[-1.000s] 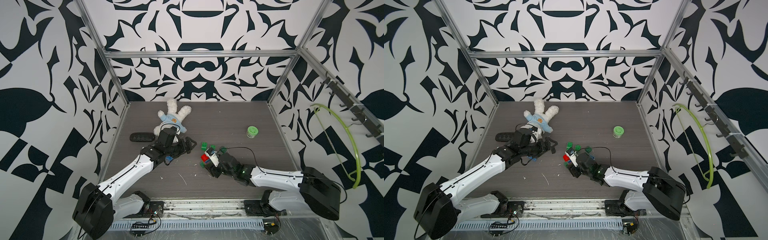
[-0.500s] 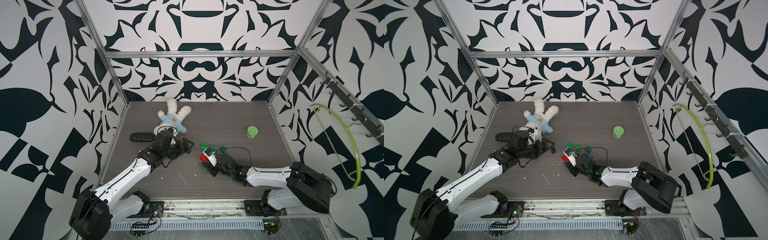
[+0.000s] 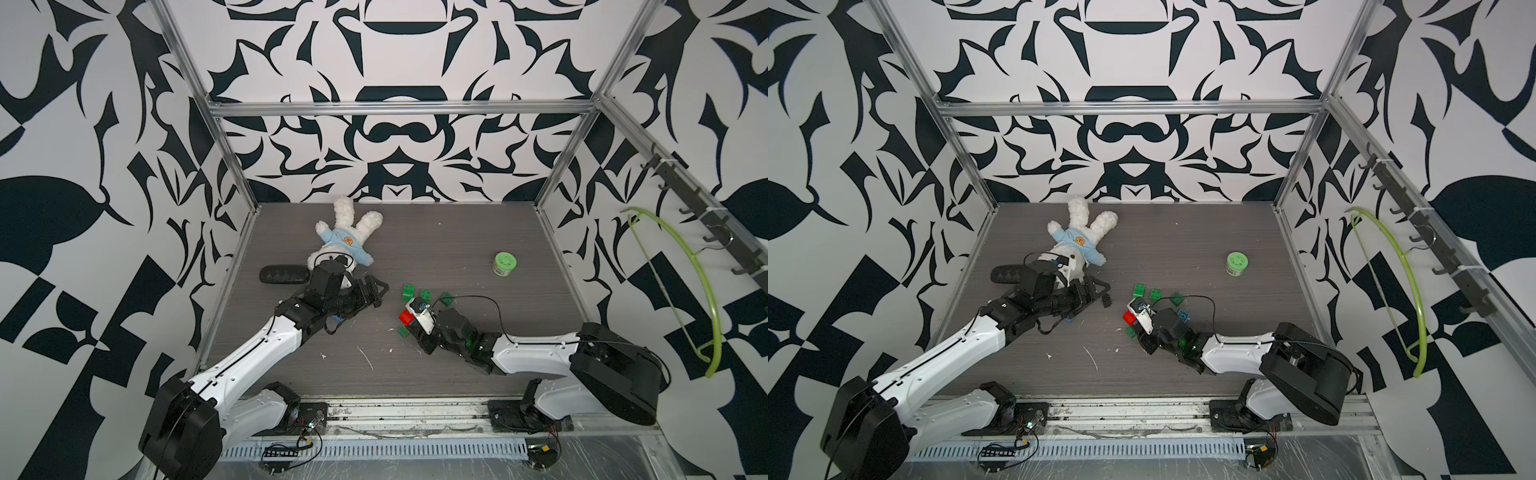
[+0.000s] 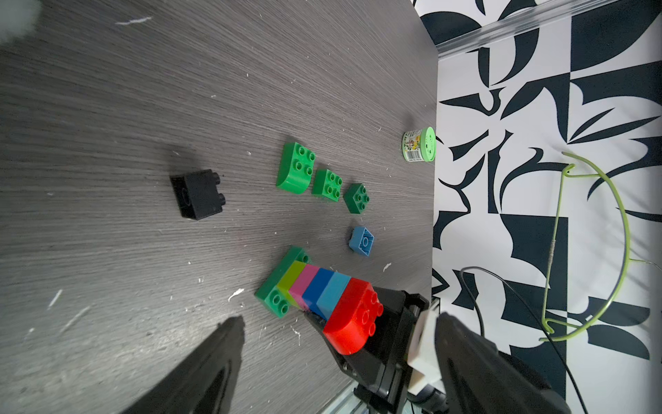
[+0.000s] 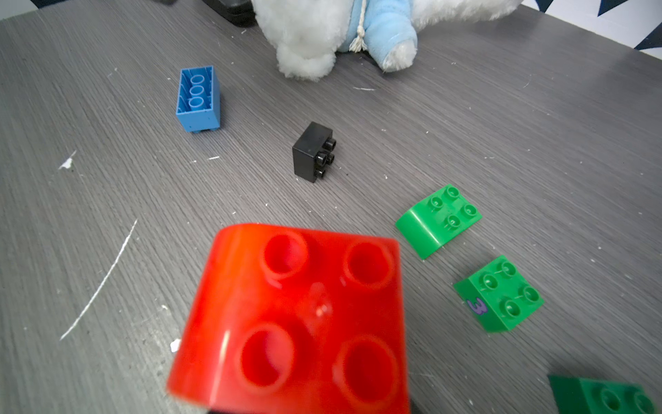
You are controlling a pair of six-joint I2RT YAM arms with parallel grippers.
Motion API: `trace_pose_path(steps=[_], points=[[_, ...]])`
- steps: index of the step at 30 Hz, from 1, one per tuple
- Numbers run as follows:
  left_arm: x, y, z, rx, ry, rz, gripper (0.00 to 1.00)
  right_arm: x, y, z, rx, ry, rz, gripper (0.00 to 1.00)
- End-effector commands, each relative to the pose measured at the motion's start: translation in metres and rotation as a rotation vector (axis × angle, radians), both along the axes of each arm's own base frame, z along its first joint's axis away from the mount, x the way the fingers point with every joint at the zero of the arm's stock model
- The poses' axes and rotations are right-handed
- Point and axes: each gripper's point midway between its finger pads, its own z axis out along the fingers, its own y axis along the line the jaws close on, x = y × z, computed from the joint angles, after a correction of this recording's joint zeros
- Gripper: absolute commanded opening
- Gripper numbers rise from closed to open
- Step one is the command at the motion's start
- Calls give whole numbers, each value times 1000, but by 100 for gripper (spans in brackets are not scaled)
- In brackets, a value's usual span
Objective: Assemble the number 1 with lego
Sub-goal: Adjust the lego brick at the center of the board.
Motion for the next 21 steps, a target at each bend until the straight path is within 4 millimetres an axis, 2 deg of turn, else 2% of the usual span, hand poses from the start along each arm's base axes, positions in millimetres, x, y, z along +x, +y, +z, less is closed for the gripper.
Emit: trace_pose_path(steps=[1, 6, 11, 15, 21], points=[[-2, 1, -4, -5, 5, -3, 89, 4, 7, 13, 37, -33, 8, 34], [-2, 2, -4, -4, 4, 0, 88, 3, 8, 19, 42, -30, 11, 29], [-1, 10, 0, 12, 6, 24, 88, 1, 2, 33, 23, 22, -19, 24], [1, 28, 10, 64, -13, 78, 89, -4, -16, 42, -62, 175, -129, 16], [8, 69, 10, 165, 22, 220, 88, -32, -47, 58, -246, 494, -303, 10]])
